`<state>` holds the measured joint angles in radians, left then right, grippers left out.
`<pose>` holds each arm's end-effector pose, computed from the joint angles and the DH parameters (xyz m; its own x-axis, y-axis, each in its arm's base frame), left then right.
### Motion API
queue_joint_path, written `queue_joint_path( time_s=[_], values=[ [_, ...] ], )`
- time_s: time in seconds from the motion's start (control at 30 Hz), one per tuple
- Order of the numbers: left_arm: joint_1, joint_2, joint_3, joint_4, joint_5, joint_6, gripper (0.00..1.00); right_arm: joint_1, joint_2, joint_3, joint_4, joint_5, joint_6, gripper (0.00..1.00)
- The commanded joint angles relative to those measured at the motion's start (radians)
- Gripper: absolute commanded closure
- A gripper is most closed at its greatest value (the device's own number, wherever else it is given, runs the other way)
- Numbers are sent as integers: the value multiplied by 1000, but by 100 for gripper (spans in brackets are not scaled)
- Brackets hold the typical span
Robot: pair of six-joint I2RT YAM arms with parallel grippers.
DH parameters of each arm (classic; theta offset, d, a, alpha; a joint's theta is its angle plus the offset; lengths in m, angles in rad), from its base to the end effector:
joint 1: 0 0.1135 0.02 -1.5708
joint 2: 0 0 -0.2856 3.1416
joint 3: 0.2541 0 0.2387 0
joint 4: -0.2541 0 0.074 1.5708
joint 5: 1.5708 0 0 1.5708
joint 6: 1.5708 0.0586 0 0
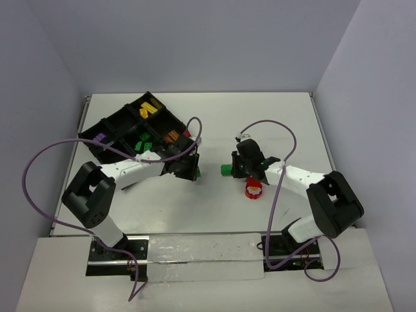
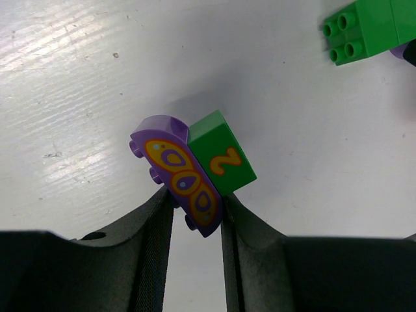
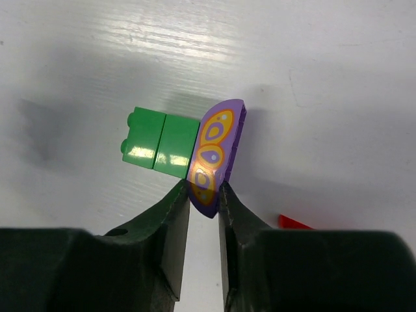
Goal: Sort the legos into containers by color
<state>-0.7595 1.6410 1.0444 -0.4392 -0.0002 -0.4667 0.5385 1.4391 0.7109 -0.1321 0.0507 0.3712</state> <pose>0.2411 -0.2289 0.2042 -0.8669 0.2027 -0.4554 0.3342 0.9142 -0.2292 0.2430 0.1417 0.1872 -0.7819 -0.0451 -0.6217 -0.2148 0.9558 0.2008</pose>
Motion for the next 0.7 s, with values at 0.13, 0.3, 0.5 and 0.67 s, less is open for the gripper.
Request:
queue_joint_path(
  time_s=[0.13,0.3,0.5,0.67],
  values=[
    [60,-88,86,-11,119,7,100,2,-39,83,-87,-12,-18,25],
    [74,-104,110,-16,139,6,100,2,-89,190,-217,-22,74,28],
    [87,-134,100,23,183,-32,100,4,-96,308,-215,-229,353,29],
    [95,-158,85,49,206,-51,100,8,-67,353,-206,-288,409,29]
  ],
)
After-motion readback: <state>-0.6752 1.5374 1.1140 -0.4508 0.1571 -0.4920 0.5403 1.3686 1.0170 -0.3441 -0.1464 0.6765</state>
